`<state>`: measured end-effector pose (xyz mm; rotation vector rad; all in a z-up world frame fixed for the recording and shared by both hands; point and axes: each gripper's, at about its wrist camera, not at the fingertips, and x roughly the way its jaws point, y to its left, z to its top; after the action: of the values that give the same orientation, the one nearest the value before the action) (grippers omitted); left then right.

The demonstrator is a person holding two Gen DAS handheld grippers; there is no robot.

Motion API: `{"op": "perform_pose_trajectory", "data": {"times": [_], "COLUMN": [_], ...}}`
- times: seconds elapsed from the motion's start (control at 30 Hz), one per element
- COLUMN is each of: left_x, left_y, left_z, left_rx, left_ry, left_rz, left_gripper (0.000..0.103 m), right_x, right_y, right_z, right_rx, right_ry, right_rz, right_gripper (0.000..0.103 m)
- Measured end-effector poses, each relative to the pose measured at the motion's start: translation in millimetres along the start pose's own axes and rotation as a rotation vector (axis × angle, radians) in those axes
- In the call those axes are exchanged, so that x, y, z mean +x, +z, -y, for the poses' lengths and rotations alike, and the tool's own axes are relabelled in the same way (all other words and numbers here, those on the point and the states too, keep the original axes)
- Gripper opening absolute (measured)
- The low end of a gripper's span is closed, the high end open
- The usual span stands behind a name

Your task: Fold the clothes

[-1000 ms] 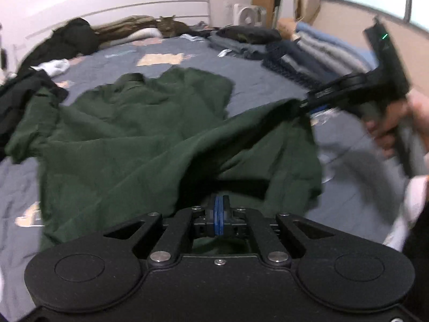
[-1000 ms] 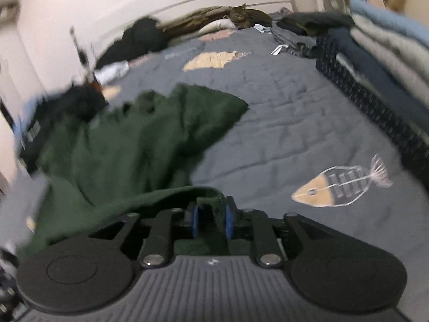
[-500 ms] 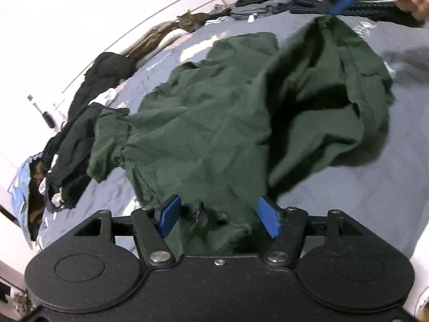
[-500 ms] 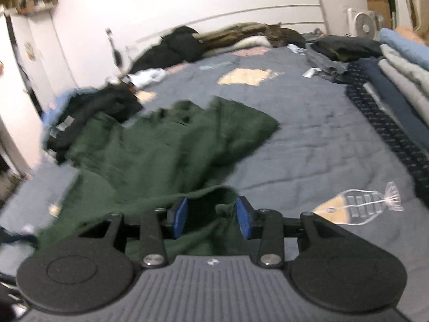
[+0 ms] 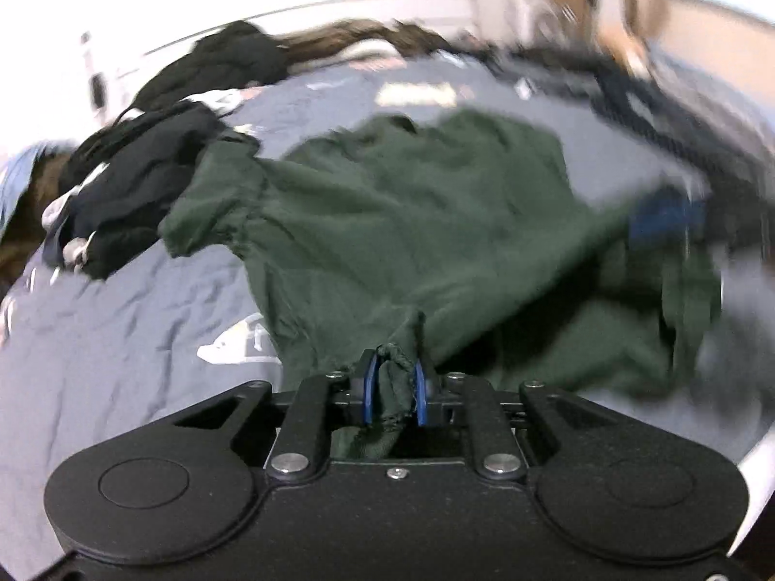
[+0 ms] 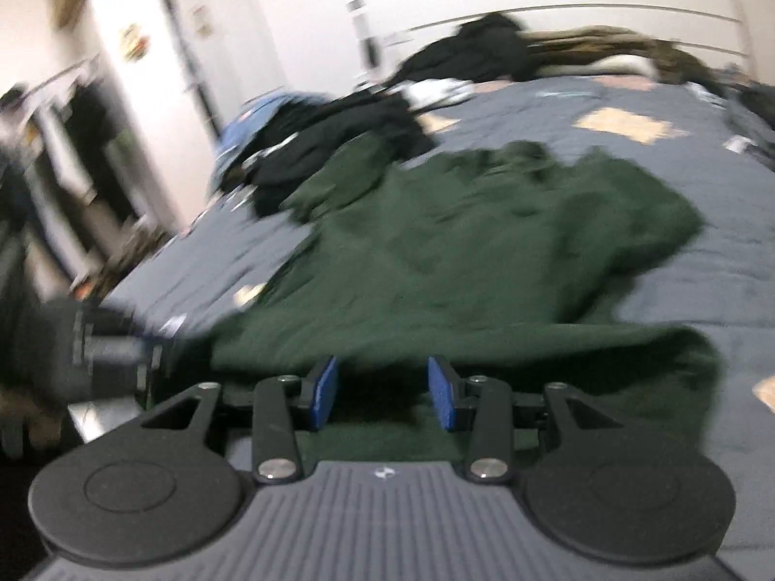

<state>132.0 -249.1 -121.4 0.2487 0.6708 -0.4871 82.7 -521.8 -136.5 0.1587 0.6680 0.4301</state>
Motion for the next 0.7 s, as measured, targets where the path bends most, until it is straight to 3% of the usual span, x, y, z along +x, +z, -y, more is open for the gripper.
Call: {"op": "perform_pose_trajectory", "data": {"times": [0.1, 0.27, 0.47, 0.53, 0.7], "left_x": [2, 10, 13, 14, 22], "left_y": [12, 18, 10, 12, 16], "left_z": [-14, -40, -65, -74, -90], "left_rx": [-0.048, -0.205, -0.311, -0.345, -0.402], "left_ry": [-0.001, -0.091, -0.163, -0.189, -0.219], "left_rz": [0.033, 0.087, 0.108, 0.119, 0.124], "left_gripper": [0.016, 0.016, 0.016, 0.016, 0.016], "right_x": [18, 52, 90, 101, 120], "right_y": [3, 9, 14, 17, 14], "right_z": [-22, -40, -46, -54, -85], "right_rx": [-0.054, -0.049, -0.031, -0.091, -0.375], "right_ry": [0.059, 0.124, 0.169, 0.159, 0.098], "right_rz": [-0.005, -0.02, -0.06, -0.063, -0.056], "right_gripper": [0.041, 0.042, 0.053, 0.062, 0.07]}}
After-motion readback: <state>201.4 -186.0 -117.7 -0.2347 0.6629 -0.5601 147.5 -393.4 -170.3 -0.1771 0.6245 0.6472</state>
